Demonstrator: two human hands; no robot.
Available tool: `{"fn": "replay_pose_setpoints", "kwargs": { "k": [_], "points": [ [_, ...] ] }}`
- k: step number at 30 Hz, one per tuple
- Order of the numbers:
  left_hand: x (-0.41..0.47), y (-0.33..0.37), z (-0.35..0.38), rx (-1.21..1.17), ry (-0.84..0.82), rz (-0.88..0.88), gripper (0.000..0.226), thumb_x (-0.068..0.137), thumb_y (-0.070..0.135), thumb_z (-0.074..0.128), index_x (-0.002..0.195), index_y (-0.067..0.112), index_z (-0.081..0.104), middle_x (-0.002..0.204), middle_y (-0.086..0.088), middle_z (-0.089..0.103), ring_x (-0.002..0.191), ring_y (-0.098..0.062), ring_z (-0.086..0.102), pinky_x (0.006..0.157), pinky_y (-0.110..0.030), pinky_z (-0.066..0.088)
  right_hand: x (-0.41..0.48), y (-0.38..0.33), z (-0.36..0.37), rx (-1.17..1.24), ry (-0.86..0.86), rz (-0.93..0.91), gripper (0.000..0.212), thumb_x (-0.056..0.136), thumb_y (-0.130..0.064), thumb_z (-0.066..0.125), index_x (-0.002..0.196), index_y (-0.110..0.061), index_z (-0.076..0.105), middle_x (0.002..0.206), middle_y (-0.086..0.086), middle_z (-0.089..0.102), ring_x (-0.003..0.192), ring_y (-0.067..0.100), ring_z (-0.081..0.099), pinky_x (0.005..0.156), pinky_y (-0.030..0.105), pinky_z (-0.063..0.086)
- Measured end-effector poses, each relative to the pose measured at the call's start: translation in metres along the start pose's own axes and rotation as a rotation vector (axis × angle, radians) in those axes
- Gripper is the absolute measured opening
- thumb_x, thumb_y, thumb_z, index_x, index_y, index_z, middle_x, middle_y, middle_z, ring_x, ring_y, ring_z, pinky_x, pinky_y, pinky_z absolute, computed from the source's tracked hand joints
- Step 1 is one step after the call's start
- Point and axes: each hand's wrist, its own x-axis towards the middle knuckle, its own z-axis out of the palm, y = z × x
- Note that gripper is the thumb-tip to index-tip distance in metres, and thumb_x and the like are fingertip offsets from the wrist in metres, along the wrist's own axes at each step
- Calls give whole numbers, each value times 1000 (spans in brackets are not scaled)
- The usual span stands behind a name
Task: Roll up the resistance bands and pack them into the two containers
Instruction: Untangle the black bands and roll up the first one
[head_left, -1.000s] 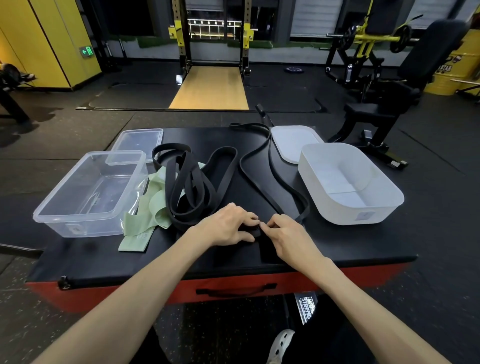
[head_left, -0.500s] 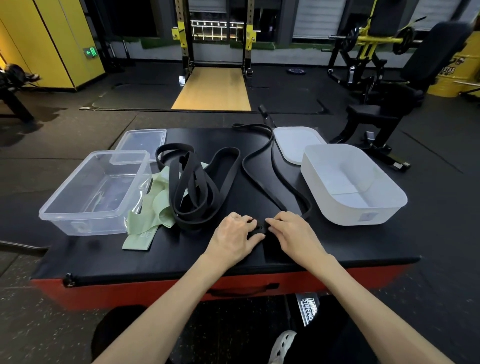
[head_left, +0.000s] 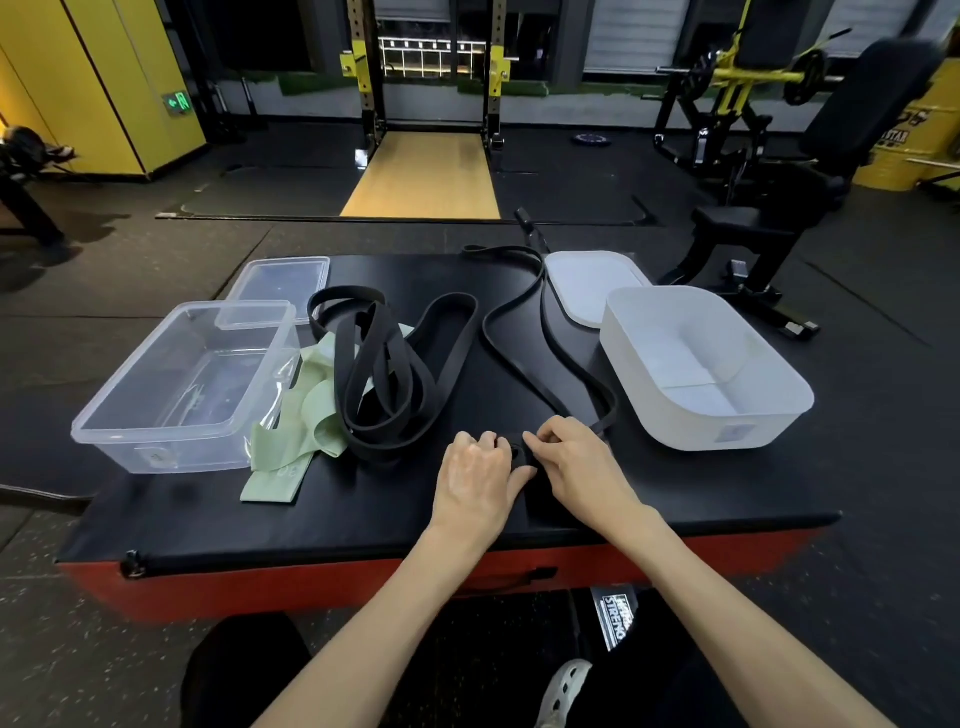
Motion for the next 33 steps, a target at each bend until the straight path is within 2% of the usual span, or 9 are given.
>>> {"fn": "replay_pose_setpoints", "kwargs": {
  "k": [2, 7, 10, 13, 18, 21, 23, 30, 33],
  "points": [
    [-3, -3, -1, -21, -3, 64, 42, 91, 47, 55, 96, 7, 65, 88, -3, 62, 77, -20, 53, 72, -29, 49, 1, 0, -1, -24, 5, -24, 30, 70, 4, 78, 99, -4, 73, 77, 4, 60, 66, 22, 57, 56, 18, 32],
    [17, -30, -16, -22, -211, 347, 54, 99, 40, 42, 144, 10, 33, 139, -4, 44, 121, -25, 43, 106, -28, 31, 2, 2, 3, -24, -4, -54, 30, 73, 5, 74, 102, -2, 72, 77, 4, 57, 64, 22, 54, 58, 19, 31],
    [33, -36, -32, -136, -389, 432, 59, 97, 28, 51, 148, 10, 28, 151, -7, 33, 137, -25, 32, 113, -30, 23, 2, 3, 4, -7, -9, -65, 27, 76, 4, 72, 102, -3, 72, 76, 3, 55, 63, 22, 51, 57, 20, 33],
    [34, -35, -30, -106, -388, 498, 51, 98, 25, 49, 144, 7, 36, 145, -9, 40, 132, -26, 40, 108, -34, 30, 3, 4, 3, 26, -27, -63, 23, 76, 6, 69, 98, -3, 72, 77, 5, 56, 63, 25, 52, 54, 30, 46],
    [23, -42, -7, -135, -203, 471, 45, 98, 32, 45, 132, 3, 52, 133, -13, 52, 119, -30, 51, 101, -39, 43, 1, 4, 2, 73, -23, 6, 27, 81, -2, 70, 107, -9, 72, 83, 4, 61, 71, 25, 58, 58, 32, 50],
    [16, -36, -2, -153, -137, 427, 62, 91, 46, 23, 122, 5, 58, 119, -9, 58, 106, -27, 56, 89, -39, 51, 0, 4, 2, 93, -31, 28, 28, 84, -5, 69, 111, -13, 71, 86, 4, 60, 75, 23, 57, 60, 29, 48],
    [13, -33, 2, -140, -89, 388, 64, 89, 48, 21, 117, 6, 61, 112, -8, 61, 98, -25, 57, 85, -36, 53, 1, 3, 2, 76, -50, 30, 31, 83, -4, 69, 112, -14, 71, 87, 4, 60, 74, 23, 56, 61, 30, 47],
    [5, -15, 3, -12, 30, 249, 49, 89, 45, 35, 88, 10, 69, 76, -5, 65, 68, -19, 59, 64, -29, 54, 10, 3, -3, 3, -55, 11, 32, 75, 4, 71, 104, -10, 73, 80, 4, 62, 67, 25, 57, 58, 32, 48],
    [3, -8, -1, 67, 16, 207, 34, 83, 46, 61, 81, 13, 70, 67, -1, 62, 61, -16, 56, 60, -26, 51, 11, -1, -2, 39, -51, 50, 20, 77, 4, 70, 95, -6, 72, 77, 4, 61, 67, 25, 59, 56, 29, 46]
  ]
}}
